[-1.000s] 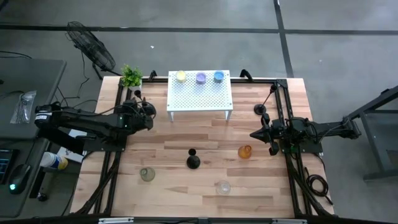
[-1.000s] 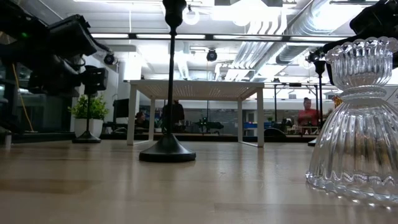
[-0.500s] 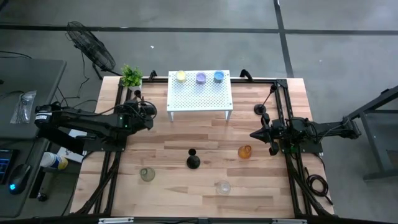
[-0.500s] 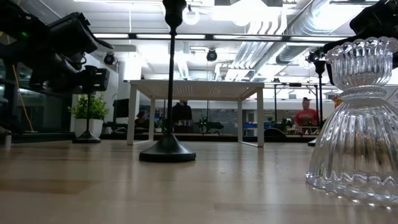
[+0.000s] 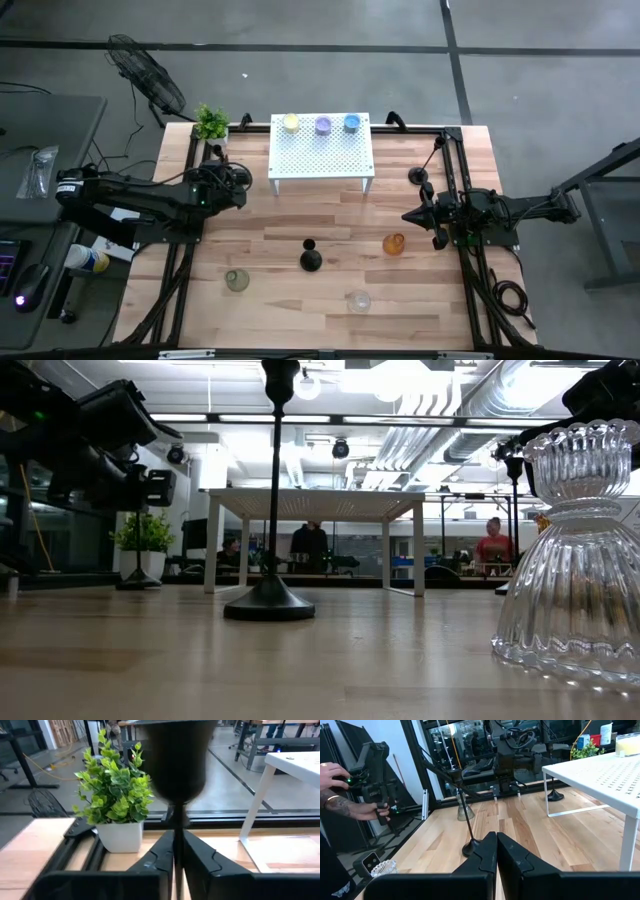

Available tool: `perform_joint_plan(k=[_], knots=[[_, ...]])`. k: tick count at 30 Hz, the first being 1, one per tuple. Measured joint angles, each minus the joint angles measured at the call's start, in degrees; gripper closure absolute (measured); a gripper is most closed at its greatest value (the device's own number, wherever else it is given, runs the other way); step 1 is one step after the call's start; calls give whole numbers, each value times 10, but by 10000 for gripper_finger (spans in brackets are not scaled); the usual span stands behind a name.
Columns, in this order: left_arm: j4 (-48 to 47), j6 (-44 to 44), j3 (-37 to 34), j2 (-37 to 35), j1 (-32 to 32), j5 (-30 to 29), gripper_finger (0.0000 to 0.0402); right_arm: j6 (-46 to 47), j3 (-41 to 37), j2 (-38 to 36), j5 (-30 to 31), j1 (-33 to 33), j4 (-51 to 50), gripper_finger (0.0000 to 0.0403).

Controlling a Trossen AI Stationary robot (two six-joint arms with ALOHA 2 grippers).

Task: Pick & Place candle stick holders
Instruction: Put the top left black candle holder on the shelf

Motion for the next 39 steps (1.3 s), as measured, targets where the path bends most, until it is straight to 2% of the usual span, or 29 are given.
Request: perform_joint_plan(k=[3, 14, 25, 33, 39], knots=[[0, 1, 0, 0, 0, 8, 392, 0, 0, 0, 0, 0, 0, 401], [-1, 7, 7, 0, 0, 30, 393, 0, 0, 0, 0, 0, 0, 401], [-1, 179, 99, 0, 0, 113, 394, 0, 0, 0, 0, 0, 0, 400], [-17, 280, 168, -13, 0, 135, 394, 0, 0, 0, 0, 0, 0, 400], [-90, 291, 223, -42, 0, 126, 394, 0, 0, 0, 0, 0, 0, 400]])
